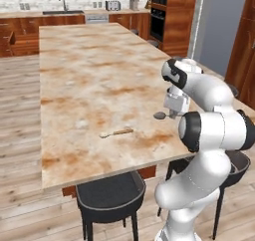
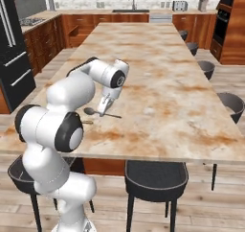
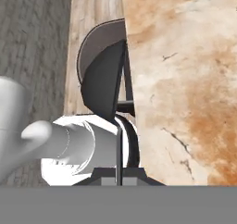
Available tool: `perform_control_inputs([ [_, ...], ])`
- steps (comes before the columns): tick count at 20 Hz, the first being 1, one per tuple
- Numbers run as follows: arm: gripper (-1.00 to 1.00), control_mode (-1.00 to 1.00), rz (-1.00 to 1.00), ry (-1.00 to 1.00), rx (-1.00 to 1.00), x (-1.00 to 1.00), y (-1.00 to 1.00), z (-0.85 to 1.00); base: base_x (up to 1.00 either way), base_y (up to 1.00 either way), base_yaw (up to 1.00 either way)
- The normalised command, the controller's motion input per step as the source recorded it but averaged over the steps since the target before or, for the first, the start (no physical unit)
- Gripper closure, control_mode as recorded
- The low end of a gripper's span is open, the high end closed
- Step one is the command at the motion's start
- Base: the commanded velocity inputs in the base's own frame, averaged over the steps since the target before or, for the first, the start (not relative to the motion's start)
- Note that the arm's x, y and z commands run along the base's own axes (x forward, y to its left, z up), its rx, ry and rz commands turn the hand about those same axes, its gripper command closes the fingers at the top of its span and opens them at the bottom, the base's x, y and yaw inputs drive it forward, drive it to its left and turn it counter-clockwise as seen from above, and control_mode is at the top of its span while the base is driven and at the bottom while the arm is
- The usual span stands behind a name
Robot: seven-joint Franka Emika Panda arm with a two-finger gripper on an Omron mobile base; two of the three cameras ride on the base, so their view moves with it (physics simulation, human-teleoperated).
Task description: Pick up the metallic utensils from the counter and place them in the open drawer. Make sure not to pick up any wooden utensils.
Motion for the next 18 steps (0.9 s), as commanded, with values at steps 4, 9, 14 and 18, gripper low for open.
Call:
perform_control_inputs([
  [4, 1.00, 1.00, 0.00, 0.00, 0.00, 0.00, 0.00, 0.00, -0.86, 0.74, 0.00],
  [9, 1.00, 1.00, 0.00, 0.00, 0.00, 0.00, 0.00, 0.00, -0.71, 0.98, 0.00],
  [14, 1.00, 1.00, 0.00, 0.00, 0.00, 0.00, 0.00, 0.00, -0.03, 1.00, -0.05],
  [18, 1.00, 1.00, 0.00, 0.00, 0.00, 0.00, 0.00, 0.00, 0.30, 1.00, -0.23],
])
